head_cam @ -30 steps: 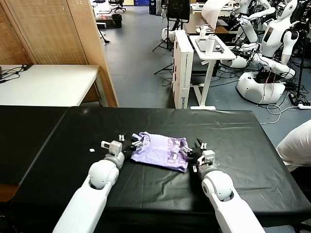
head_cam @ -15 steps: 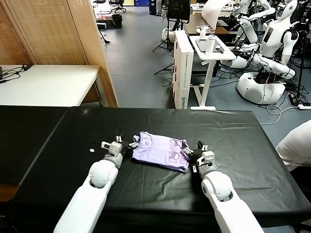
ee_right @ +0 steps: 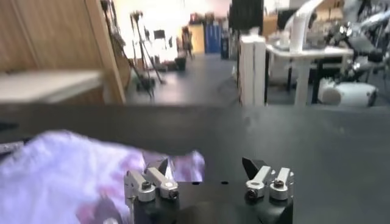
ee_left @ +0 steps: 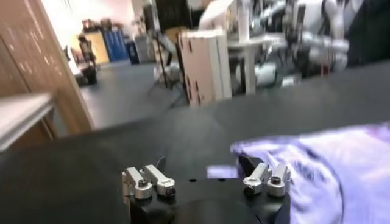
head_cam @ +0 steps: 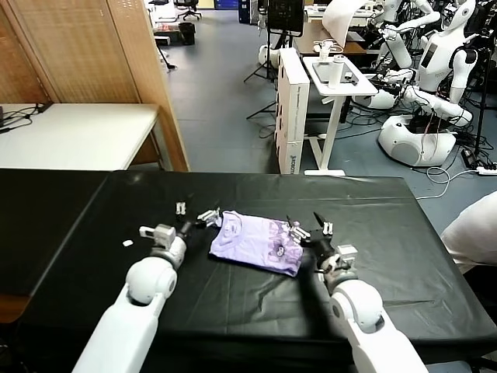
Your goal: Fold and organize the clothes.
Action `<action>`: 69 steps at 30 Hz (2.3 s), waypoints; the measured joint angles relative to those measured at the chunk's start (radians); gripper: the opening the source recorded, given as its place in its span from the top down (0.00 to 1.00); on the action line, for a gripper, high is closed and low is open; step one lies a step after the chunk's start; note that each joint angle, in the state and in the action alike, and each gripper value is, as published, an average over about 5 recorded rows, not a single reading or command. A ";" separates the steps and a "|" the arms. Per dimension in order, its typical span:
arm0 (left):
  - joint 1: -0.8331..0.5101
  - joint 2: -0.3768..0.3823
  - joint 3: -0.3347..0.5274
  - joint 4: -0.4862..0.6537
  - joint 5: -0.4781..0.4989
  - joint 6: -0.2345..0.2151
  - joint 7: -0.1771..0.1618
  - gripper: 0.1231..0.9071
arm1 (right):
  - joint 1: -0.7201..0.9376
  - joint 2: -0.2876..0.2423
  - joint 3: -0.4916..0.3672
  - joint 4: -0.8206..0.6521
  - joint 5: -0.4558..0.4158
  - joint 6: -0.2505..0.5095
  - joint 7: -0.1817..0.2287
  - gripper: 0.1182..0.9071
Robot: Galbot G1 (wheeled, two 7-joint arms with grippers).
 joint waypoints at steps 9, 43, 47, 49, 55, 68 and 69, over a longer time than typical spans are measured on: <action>0.124 -0.007 -0.061 -0.171 0.036 -0.046 -0.024 0.00 | -0.116 -0.042 0.076 0.167 0.006 0.033 -0.007 0.00; 0.753 -0.352 -0.247 -0.557 0.345 -0.382 0.019 0.00 | -0.583 0.036 0.236 0.426 -0.261 0.201 0.006 0.00; 0.783 -0.363 -0.248 -0.550 0.367 -0.413 0.033 0.00 | -0.594 0.043 0.243 0.428 -0.259 0.192 0.014 0.00; 0.796 -0.363 -0.249 -0.549 0.370 -0.422 0.051 0.00 | -0.597 0.045 0.246 0.424 -0.256 0.192 0.016 0.00; 0.832 -0.362 -0.255 -0.539 0.375 -0.440 0.087 0.00 | -0.593 0.045 0.236 0.416 -0.254 0.189 0.016 0.00; 0.848 -0.362 -0.226 -0.524 0.389 -0.442 0.110 0.00 | -0.595 0.076 0.226 0.372 -0.195 0.172 0.010 0.00; 0.847 -0.362 -0.223 -0.524 0.388 -0.442 0.111 0.00 | -0.595 0.078 0.226 0.371 -0.194 0.173 0.010 0.00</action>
